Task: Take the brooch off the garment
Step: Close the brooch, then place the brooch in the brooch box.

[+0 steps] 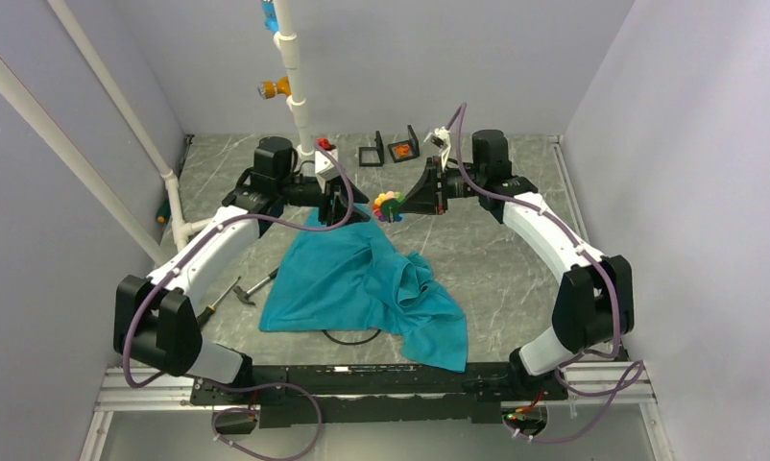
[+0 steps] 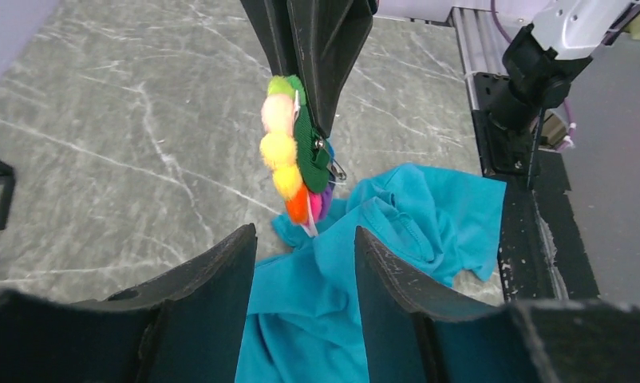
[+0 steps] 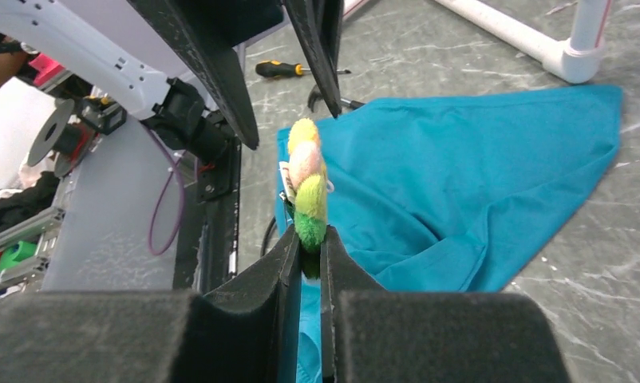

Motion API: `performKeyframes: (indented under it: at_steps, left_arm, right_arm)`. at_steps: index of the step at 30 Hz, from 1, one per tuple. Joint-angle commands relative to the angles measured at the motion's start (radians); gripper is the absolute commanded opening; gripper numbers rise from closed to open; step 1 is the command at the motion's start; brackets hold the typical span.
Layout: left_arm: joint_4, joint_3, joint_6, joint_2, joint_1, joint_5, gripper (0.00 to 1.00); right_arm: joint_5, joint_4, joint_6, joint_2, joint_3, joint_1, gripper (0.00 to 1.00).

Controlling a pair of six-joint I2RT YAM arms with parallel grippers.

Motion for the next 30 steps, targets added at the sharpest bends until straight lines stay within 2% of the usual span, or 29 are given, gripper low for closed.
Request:
performKeyframes:
  at_steps: [1,6,12,18,20,22,25,27,28,30]
  left_arm:
    - [0.068,0.051,-0.074,0.023,-0.037,0.039,0.52]
    - [0.091,0.068,-0.12,0.056,-0.063,0.042,0.46]
    - [0.109,0.082,-0.167,0.079,-0.08,0.062,0.31]
    - [0.097,0.089,-0.172,0.087,-0.101,0.063,0.3]
    - [0.099,0.091,-0.175,0.091,-0.103,0.063,0.24]
    - [0.102,0.096,-0.184,0.094,-0.103,0.057,0.09]
    - [0.119,0.095,-0.218,0.097,-0.103,0.045,0.0]
    - [0.119,0.103,-0.238,0.102,-0.103,0.038,0.0]
    - [0.119,0.107,-0.235,0.105,-0.103,0.028,0.0]
    - [0.095,0.12,-0.219,0.108,-0.103,-0.055,0.0]
  right_arm:
    - [-0.074,0.015,-0.013,-0.065,-0.011,-0.004,0.0]
    - [-0.085,0.01,-0.048,-0.073,-0.023,-0.008,0.0]
    - [-0.09,0.015,-0.05,-0.074,-0.035,-0.014,0.0]
    - [-0.09,0.01,-0.06,-0.069,-0.035,-0.019,0.0]
    - [-0.091,0.003,-0.064,-0.067,-0.03,-0.021,0.0]
    - [-0.093,0.001,-0.064,-0.065,-0.026,-0.021,0.0]
    - [-0.092,0.003,-0.061,-0.062,-0.024,-0.022,0.0]
    - [-0.077,0.021,-0.041,-0.061,-0.034,-0.023,0.09]
    - [-0.06,0.041,-0.027,-0.06,-0.041,-0.028,0.18]
    - [-0.036,0.103,0.084,-0.059,-0.064,-0.053,0.46]
